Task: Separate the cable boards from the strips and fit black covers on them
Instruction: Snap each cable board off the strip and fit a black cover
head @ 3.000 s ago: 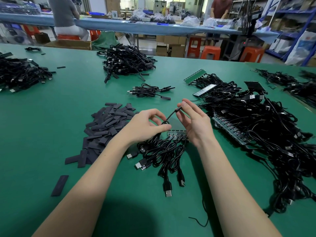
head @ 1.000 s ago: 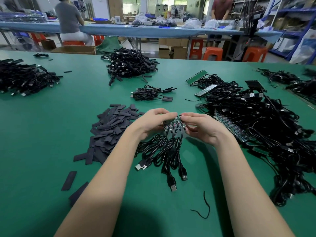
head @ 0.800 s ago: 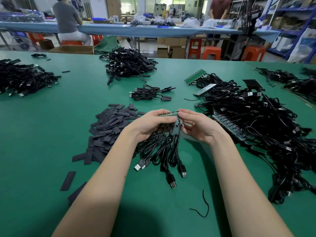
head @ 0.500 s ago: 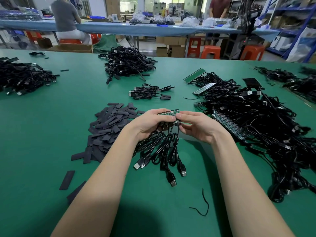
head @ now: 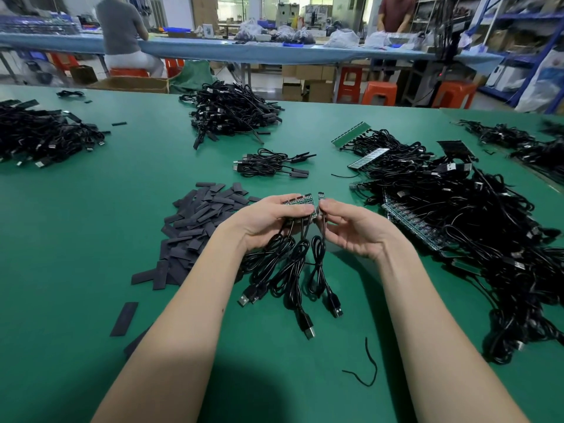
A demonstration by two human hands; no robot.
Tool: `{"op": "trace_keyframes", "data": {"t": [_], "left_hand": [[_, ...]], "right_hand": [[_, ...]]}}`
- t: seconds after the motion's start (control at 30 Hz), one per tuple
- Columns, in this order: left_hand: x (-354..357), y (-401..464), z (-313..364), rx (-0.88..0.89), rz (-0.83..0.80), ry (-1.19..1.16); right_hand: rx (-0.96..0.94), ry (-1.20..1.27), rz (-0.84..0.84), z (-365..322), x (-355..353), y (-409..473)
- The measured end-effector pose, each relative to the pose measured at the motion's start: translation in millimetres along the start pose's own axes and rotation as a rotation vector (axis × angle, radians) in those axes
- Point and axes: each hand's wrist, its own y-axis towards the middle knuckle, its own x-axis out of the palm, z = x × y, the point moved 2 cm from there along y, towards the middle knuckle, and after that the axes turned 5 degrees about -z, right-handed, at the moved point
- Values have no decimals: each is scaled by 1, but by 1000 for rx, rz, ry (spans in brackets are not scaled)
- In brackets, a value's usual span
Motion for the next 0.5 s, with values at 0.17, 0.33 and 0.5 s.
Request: {"op": "trace_keyframes", "data": {"t": [0.17, 0.33, 0.5], "left_hand": [[-11, 2, 3, -46, 481, 781], [15, 5, 12, 272, 638, 1269], [38, 8, -2, 174, 430, 408]], "right_hand": [[-74, -291, 52, -22, -9, -11], [-125, -427, 81, -25, -4, -10], [-134, -328, 169, -11, 0, 2]]}}
